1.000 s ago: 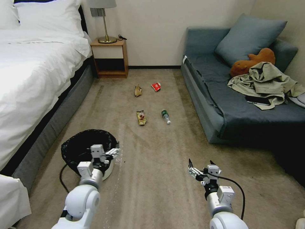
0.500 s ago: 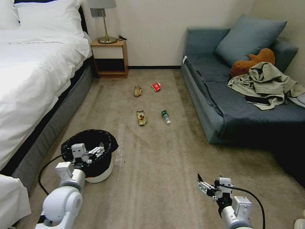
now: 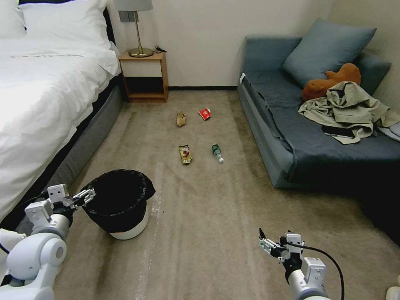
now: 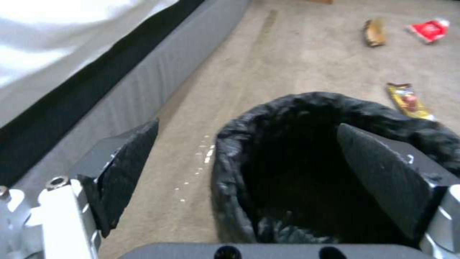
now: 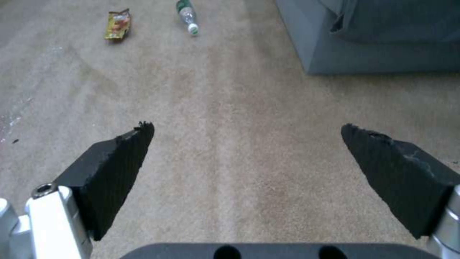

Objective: Pick up the trash bin, then pick up the garbage on the floor and place it into the trash bin.

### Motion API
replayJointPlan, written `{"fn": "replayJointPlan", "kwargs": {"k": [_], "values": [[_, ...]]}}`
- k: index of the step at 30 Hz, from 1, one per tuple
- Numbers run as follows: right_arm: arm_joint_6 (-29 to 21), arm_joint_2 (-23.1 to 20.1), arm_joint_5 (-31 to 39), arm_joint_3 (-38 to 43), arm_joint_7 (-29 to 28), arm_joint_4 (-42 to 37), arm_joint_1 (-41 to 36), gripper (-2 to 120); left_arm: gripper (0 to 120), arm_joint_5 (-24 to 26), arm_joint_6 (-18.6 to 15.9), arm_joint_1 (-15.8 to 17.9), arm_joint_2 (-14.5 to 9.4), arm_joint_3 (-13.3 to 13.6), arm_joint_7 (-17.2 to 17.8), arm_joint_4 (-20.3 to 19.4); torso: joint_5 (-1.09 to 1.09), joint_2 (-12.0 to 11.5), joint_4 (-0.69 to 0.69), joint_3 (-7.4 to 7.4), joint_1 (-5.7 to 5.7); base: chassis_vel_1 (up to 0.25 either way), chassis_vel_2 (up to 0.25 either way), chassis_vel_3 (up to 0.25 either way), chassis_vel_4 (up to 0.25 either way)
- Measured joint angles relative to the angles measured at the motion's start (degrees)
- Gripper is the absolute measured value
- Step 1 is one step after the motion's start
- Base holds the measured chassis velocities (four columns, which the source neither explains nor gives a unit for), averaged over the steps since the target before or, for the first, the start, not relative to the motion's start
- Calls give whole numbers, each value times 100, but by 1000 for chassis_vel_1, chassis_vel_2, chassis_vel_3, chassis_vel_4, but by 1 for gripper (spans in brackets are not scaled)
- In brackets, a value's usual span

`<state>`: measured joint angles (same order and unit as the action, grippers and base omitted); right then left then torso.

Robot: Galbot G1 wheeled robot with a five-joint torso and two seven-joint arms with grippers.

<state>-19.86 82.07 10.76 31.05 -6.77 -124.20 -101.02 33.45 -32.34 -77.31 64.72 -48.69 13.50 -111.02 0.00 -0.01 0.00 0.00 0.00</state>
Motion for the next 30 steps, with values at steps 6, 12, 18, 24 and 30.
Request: {"fn": "replayJointPlan", "kwargs": {"k": [6, 12, 18, 24, 30], "values": [[7, 2, 6, 9, -16, 66, 43, 100, 99, 148, -325, 382, -165, 191, 210, 513, 0, 1, 0, 1, 0, 0, 0, 0, 0], [9, 5, 45, 47, -43, 101, 84, 100, 99, 163, -359, 710, -186, 456, 232, 994, -1, 1, 0, 1, 0, 0, 0, 0, 0], [-56, -4, 84, 63, -79, 149, 156, 100, 98, 193, -394, 1144, -137, 892, 255, 1591, 0, 1, 0, 1, 0, 0, 0, 0, 0], [-154, 9, 138, 62, -101, 234, 253, 100, 100, 116, -401, 1434, -103, 1159, 259, 1988, 0, 1, 0, 1, 0, 0, 0, 0, 0], [-235, 23, 175, 55, -106, 331, 318, 100, 98, 29, -397, 1517, -87, 1261, 244, 2247, 2, 1, 0, 1, 0, 0, 0, 0, 0]]}}
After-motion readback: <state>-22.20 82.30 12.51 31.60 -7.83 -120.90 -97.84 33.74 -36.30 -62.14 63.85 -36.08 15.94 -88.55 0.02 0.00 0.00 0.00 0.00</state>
